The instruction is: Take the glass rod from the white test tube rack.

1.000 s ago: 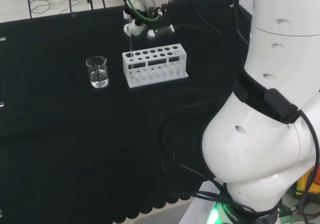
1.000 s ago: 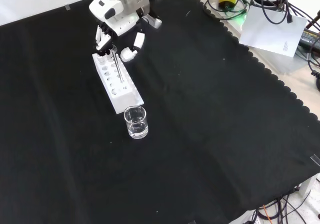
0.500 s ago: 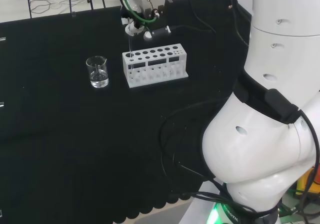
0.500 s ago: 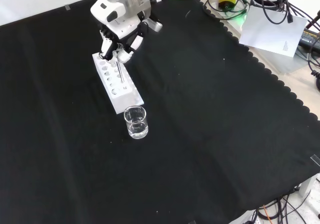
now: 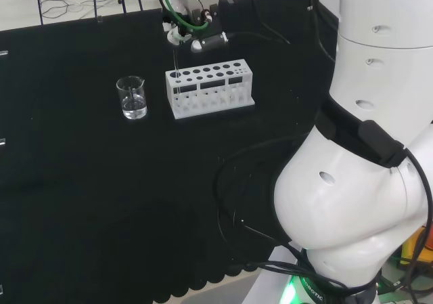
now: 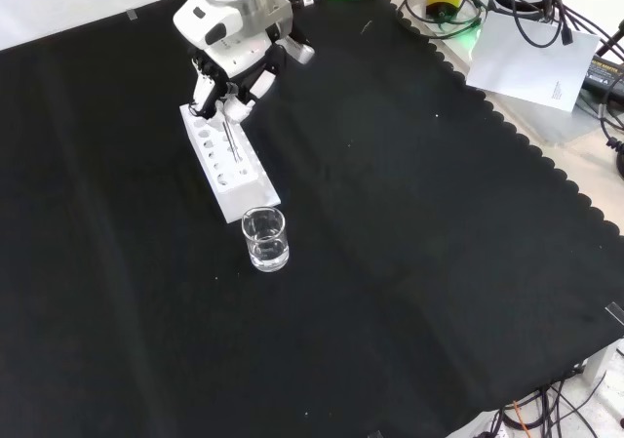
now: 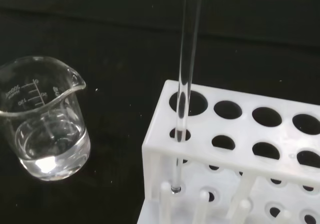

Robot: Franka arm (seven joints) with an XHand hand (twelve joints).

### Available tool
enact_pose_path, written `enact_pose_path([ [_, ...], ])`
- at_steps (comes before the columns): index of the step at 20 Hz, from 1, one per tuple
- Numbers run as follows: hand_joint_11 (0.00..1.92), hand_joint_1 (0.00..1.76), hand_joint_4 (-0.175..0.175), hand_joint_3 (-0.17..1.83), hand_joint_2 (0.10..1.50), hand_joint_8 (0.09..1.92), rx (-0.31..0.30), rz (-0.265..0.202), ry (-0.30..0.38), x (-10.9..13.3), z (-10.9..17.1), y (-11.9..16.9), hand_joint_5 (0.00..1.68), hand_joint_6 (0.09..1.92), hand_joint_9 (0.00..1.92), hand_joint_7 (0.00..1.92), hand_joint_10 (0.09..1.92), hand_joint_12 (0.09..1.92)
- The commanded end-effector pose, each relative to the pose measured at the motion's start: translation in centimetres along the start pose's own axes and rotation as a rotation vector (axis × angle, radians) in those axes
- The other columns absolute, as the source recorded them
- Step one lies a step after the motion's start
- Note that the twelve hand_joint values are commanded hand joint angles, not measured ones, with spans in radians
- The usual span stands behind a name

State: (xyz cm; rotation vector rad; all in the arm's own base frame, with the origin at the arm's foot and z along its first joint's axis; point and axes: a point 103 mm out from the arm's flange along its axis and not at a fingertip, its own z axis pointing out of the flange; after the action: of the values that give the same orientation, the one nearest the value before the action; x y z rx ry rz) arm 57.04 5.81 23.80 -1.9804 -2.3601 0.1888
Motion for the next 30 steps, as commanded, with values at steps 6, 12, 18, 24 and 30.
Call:
enact_pose_path([
  [6, 1.68, 1.3, -0.175, -0.17, 1.14, 1.02, -0.116, 0.068, -0.014, -0.1, -5.1, -2.9, 1.06, 0.67, 1.58, 1.17, 1.03, 0.81],
  [12, 1.68, 1.3, -0.175, -0.17, 1.14, 1.01, -0.127, 0.057, 0.001, 0.0, -8.5, -4.8, 1.07, 0.65, 1.6, 1.17, 1.0, 0.8],
  [18, 1.68, 1.3, -0.175, -0.17, 1.13, 1.01, -0.144, 0.052, 0.014, 0.7, -10.7, -6.0, 1.07, 0.64, 1.61, 1.18, 0.99, 0.8],
  [24, 1.68, 1.3, -0.175, -0.17, 1.13, 1.0, -0.171, 0.057, 0.021, 0.9, -11.6, -6.7, 1.08, 0.64, 1.61, 1.18, 0.98, 0.8],
  [30, 1.68, 1.31, -0.175, -0.17, 1.13, 0.98, -0.186, 0.062, 0.045, 0.1, -12.2, -7.4, 1.09, 0.61, 1.62, 1.19, 0.97, 0.81],
])
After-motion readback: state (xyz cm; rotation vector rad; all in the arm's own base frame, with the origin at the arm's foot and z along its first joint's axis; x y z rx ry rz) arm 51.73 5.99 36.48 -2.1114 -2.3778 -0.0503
